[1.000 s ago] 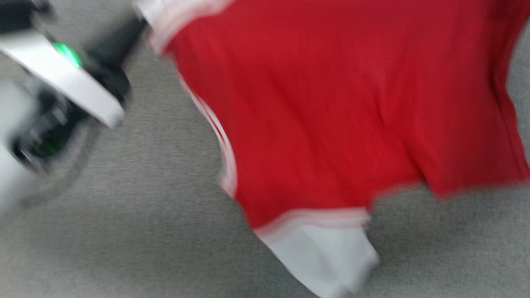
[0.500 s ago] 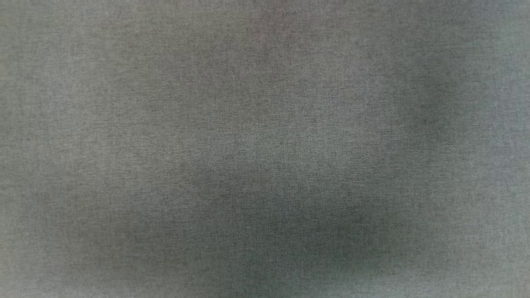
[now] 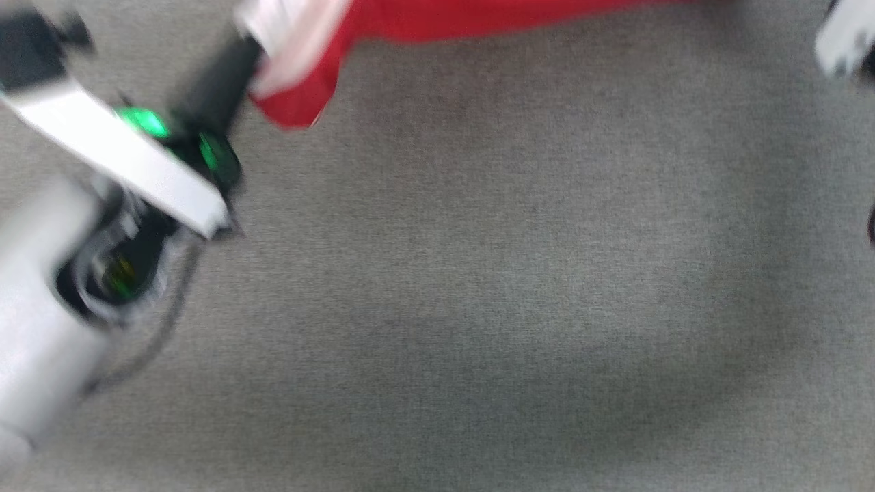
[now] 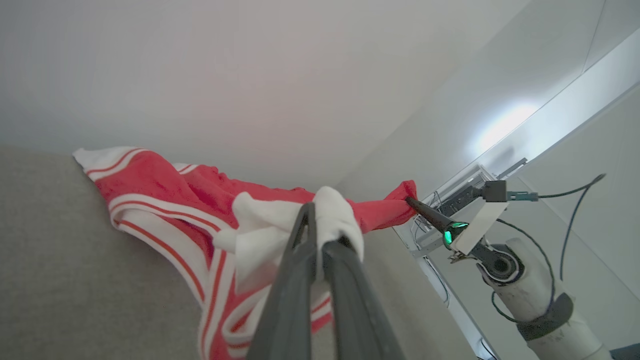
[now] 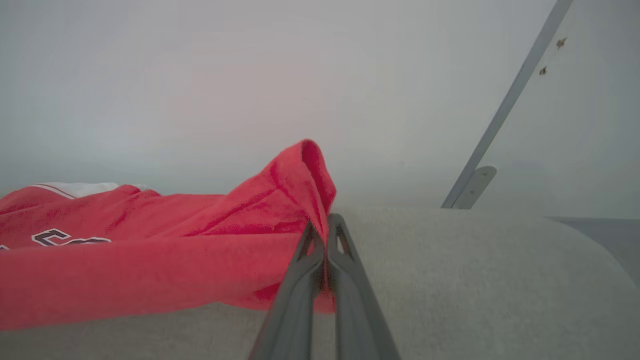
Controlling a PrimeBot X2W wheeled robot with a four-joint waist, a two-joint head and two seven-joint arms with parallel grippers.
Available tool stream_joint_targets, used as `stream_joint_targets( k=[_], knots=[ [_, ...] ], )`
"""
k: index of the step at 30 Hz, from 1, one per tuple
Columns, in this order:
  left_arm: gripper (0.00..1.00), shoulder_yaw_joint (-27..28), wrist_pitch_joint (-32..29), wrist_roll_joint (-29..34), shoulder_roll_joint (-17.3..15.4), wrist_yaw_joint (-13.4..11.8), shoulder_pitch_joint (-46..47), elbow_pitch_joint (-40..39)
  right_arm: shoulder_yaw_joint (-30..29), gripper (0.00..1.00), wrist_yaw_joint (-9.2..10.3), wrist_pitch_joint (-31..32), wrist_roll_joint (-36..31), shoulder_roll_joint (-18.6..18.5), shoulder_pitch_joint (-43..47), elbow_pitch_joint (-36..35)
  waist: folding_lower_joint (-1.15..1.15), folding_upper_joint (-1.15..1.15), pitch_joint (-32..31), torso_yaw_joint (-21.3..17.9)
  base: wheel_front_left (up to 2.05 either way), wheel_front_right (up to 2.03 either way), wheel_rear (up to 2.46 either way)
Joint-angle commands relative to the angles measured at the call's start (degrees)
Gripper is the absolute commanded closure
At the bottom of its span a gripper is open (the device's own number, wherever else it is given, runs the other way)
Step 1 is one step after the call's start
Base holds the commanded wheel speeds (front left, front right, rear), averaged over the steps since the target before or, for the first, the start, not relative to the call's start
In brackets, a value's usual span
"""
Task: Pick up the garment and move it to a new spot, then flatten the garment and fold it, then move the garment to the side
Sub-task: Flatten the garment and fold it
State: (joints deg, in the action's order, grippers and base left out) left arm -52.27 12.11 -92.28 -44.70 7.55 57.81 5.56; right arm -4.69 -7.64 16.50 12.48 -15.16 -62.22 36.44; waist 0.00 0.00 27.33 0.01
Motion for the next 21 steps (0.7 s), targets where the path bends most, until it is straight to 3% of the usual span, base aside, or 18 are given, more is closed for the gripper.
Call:
stream_joint_targets(
  k=[1,3,4,5,9,15,21],
  knots=[
    [1.00,0.36,1.24,-0.09,-0.13,-0.13,-4.02,-2.86,0.21,1.00,0.28,0.90,3.01,-1.55,5.27,-3.07,0.00,0.00,-1.48,1.17,0.00,0.00,0.00],
    [1.00,0.46,1.72,0.17,-0.43,-0.13,-6.87,-4.11,0.54,1.00,0.26,1.58,4.60,-2.07,8.77,-5.00,0.00,0.00,-1.98,1.35,0.00,0.00,0.00],
    [1.00,0.26,2.38,1.72,-0.88,-0.13,-11.69,-7.03,0.39,1.00,0.20,3.09,7.45,-3.59,16.02,-10.04,0.00,0.00,-2.79,1.84,0.00,0.00,0.00],
    [1.00,0.26,2.38,1.72,-0.88,-0.13,-11.69,-7.03,0.39,1.00,0.20,3.09,7.45,-3.59,16.02,-10.04,0.00,0.00,-2.79,1.84,0.00,0.00,0.00],
    [1.00,-1.12,3.06,6.38,-2.13,-0.13,-19.12,-10.39,-1.77,1.00,0.18,6.80,11.45,-4.57,30.38,-21.70,0.00,0.00,-4.24,2.30,0.00,0.00,0.00],
    [1.00,0.22,3.16,13.37,-2.11,-0.13,-29.48,-12.85,-7.13,1.00,0.16,12.57,13.71,-1.48,49.79,-38.36,0.00,0.00,-5.86,2.48,0.00,0.00,0.00],
    [1.00,1.70,3.19,18.01,-3.64,-0.13,-39.11,-17.06,-11.96,1.00,0.16,17.20,13.89,4.20,64.37,-52.56,0.00,0.00,-6.50,2.58,0.00,0.00,0.00]
  ],
)
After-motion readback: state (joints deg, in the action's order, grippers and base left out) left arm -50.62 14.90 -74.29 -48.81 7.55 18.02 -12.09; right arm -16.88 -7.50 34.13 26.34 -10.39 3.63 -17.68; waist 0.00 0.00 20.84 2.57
